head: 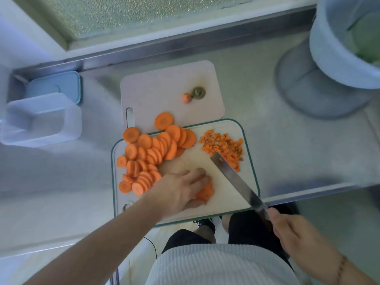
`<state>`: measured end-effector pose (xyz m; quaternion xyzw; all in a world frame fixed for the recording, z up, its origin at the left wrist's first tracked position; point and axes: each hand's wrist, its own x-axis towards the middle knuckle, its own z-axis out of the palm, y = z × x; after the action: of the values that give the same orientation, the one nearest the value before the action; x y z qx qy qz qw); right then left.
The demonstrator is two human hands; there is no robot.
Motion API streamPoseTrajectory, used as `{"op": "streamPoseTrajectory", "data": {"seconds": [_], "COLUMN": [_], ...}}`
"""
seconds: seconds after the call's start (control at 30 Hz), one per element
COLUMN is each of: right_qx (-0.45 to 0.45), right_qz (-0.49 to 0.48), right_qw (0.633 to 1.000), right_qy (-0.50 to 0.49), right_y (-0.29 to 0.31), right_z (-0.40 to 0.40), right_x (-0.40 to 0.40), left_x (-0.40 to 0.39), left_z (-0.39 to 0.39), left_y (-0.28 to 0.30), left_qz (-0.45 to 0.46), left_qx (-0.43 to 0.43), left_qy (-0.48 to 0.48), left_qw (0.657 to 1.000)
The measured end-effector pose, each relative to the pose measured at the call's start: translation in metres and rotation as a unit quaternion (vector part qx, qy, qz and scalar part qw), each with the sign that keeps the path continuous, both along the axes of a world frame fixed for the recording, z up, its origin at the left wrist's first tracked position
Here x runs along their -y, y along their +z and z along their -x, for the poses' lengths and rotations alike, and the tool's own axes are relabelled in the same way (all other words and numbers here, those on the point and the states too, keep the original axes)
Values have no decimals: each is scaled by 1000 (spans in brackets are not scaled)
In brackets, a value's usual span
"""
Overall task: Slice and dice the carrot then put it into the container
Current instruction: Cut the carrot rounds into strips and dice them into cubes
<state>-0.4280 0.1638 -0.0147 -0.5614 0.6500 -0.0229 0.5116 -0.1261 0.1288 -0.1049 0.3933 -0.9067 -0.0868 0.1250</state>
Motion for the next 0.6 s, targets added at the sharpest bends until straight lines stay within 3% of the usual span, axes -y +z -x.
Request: {"op": "streamPoseTrajectory", "data": {"seconds": [0.1, 0.2, 0.3, 0.43, 0.6], "right_qx": [4, -13, -28, -39, -14], "right_qz": [-10, -4, 20, 38, 54], "right_qw": [1000, 999, 997, 992, 993], "right_qy": [22, 38, 66, 113, 104], "right_y": [-2, -4, -7, -12, -8], "right_z": [-10, -24, -39, -50, -39], "right_x": [0, 3, 2, -3, 18], "left_x": [-24, -35, -34, -36, -32], "left_z": [5, 35, 66, 74, 67], "left_y": [-2, -1, 6, 11, 10], "left_qz": [13, 4, -58, -107, -76], "left_qx": [-16, -46, -82, -98, -86], "left_qy": [150, 311, 408, 426, 408], "left_qw": [988, 949, 907, 893, 906]}}
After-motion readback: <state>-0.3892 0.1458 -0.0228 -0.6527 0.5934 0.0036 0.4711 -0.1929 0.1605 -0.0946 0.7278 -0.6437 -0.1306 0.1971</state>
